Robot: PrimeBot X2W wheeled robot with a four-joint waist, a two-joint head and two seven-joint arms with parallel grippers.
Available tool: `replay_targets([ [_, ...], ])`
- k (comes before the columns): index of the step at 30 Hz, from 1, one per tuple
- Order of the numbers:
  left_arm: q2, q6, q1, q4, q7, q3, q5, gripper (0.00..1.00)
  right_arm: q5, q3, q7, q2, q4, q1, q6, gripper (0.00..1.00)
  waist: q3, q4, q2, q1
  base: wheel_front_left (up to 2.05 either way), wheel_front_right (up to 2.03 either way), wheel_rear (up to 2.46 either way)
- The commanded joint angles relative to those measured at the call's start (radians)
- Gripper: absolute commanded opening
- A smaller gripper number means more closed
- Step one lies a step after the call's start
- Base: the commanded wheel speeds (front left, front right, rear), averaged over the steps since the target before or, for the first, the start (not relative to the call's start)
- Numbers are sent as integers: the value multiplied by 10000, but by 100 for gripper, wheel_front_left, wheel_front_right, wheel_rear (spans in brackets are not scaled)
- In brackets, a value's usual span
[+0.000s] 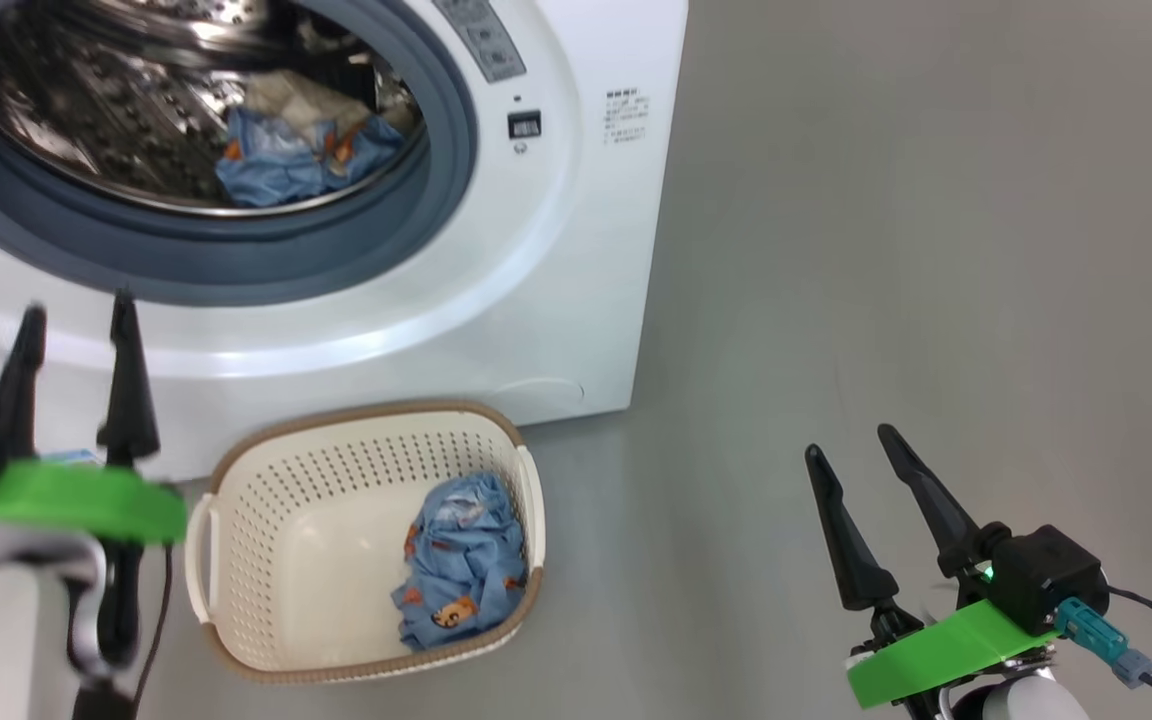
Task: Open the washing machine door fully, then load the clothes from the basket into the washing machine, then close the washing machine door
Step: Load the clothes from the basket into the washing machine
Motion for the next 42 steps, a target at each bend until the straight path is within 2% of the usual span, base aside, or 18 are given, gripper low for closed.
replay_targets([
  [1,444,106,301,-531,35,406,-54,100,10,269,-46,-58,-236,10,16,100,-374,93,0,0,0,0,0],
  [6,511,342,1393,-1471,301,556,-112,100,19,306,-46,-66,-219,118,16,100,-601,100,0,0,0,0,0],
  [16,61,777,3700,-3295,246,621,-182,100,52,399,-46,-122,-219,333,16,100,-851,139,0,0,0,0,0],
  [28,-311,1454,5477,-3957,12,503,580,100,75,455,-46,-204,-186,430,16,100,-975,85,0,0,0,0,0],
  [35,-628,1602,6013,-4012,-50,485,799,100,89,429,-46,-208,-177,522,16,100,-1071,66,0,0,0,0,0],
  [42,-691,1651,6204,-4141,-63,598,1034,100,52,398,-46,-203,-173,604,16,100,-1143,67,0,0,0,0,0],
])
